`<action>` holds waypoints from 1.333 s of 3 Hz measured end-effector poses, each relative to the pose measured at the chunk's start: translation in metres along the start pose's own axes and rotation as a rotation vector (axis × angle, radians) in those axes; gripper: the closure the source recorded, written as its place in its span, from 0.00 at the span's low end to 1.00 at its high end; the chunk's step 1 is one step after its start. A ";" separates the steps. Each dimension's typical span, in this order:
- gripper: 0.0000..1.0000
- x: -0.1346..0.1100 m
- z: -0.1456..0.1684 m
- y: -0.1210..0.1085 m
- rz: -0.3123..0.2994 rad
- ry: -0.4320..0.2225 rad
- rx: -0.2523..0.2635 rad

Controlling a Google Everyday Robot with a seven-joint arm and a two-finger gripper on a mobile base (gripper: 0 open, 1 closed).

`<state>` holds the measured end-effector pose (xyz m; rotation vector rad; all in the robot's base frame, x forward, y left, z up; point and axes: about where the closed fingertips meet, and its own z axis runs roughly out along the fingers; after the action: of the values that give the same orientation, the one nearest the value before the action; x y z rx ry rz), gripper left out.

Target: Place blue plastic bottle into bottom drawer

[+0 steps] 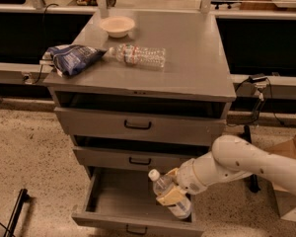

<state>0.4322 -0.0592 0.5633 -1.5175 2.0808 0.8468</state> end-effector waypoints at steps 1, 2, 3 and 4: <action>1.00 -0.009 0.033 -0.013 -0.026 -0.118 0.005; 1.00 -0.007 0.042 -0.011 -0.029 -0.128 -0.010; 1.00 0.023 0.060 -0.015 0.028 -0.075 0.035; 1.00 0.036 0.091 -0.040 0.038 -0.103 0.125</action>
Offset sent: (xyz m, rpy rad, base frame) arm 0.0135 0.0220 -0.0179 0.0924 -0.0415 -0.0126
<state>0.4578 -0.0292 0.4649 -1.3451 2.0538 0.7760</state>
